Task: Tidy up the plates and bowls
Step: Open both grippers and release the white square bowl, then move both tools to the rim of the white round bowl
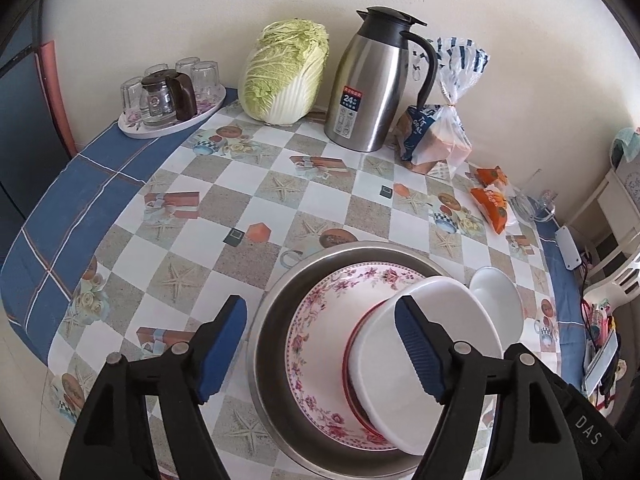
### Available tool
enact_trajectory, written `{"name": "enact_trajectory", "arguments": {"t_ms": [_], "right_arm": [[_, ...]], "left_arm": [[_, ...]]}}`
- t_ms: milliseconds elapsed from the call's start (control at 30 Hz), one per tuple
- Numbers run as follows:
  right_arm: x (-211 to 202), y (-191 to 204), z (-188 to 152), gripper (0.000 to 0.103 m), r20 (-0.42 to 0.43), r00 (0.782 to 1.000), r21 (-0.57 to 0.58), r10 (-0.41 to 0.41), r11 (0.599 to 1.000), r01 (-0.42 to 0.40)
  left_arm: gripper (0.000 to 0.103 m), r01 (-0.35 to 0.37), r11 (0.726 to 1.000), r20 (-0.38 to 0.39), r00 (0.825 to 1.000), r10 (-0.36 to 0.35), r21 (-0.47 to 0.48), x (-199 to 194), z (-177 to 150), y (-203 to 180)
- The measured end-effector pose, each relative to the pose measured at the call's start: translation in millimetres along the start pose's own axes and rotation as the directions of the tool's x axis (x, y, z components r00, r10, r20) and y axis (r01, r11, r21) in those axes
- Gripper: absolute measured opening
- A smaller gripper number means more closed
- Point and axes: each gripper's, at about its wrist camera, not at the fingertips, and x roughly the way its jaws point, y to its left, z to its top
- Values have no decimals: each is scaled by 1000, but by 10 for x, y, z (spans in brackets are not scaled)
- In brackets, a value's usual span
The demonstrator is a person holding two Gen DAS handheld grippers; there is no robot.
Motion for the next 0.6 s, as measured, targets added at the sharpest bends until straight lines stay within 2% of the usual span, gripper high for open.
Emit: {"name": "enact_trajectory", "arguments": {"t_ms": [33,67,100,233,300,467,600], "right_arm": [[0,-4,1,52,0,1000,0,0,1000,0],[1,-4,2,61,0,1000,0,-1,1000,1],[1,-7,3,69,2,1000,1,-6,1000,6],[19,-13,1,78,1,1000,-10,-19,1000,19],[32,-15,-3,88,0,1000,-14,-24,1000,24],[48,6,-10,102,5,1000,-34,-29,999,30],[58,16,-15,103,10,999,-47,-37,998,37]], "left_arm": [[85,-15,1000,4,1000,15,-6,5,-1,19],[91,-28,1000,8,1000,28,-12,9,-2,40],[92,-41,999,14,999,41,-20,9,-1,64],[94,-90,995,4,996,90,-36,38,-2,125],[95,-102,994,0,995,102,-45,44,-4,151],[96,-115,992,3,993,115,-58,40,-4,189],[96,-126,990,0,992,127,-61,53,-4,196]]}}
